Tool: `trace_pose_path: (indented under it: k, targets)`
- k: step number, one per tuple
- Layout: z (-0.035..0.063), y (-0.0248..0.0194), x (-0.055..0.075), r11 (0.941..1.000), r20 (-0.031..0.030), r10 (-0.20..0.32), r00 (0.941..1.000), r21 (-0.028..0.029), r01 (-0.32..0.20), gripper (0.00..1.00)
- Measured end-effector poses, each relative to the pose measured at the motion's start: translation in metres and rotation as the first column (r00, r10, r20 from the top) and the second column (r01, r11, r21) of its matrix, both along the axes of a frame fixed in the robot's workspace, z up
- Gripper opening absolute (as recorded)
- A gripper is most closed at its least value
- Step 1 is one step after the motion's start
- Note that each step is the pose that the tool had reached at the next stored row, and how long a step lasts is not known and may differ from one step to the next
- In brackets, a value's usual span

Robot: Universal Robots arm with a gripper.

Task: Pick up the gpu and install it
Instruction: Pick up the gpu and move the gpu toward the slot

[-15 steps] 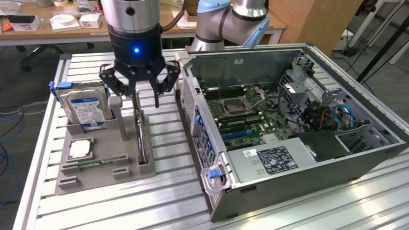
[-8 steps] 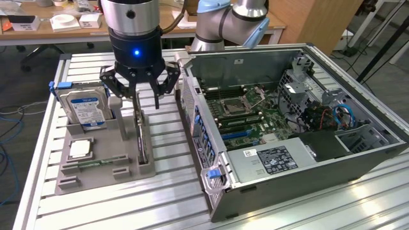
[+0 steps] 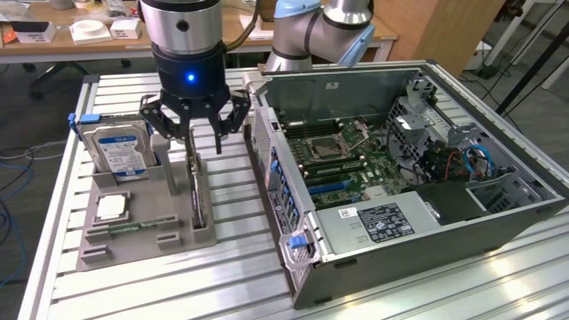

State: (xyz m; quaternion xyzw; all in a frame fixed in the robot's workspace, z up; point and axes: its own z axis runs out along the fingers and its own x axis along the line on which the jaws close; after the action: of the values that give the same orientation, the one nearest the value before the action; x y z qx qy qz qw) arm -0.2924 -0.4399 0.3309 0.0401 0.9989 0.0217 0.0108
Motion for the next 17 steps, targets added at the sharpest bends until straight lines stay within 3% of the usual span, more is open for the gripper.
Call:
trace_pose_path:
  k: [17]
  targets:
    - [-0.0109,0.0,0.0,1.0,-0.0001,0.0,1.0,-0.0001,0.0,0.47]
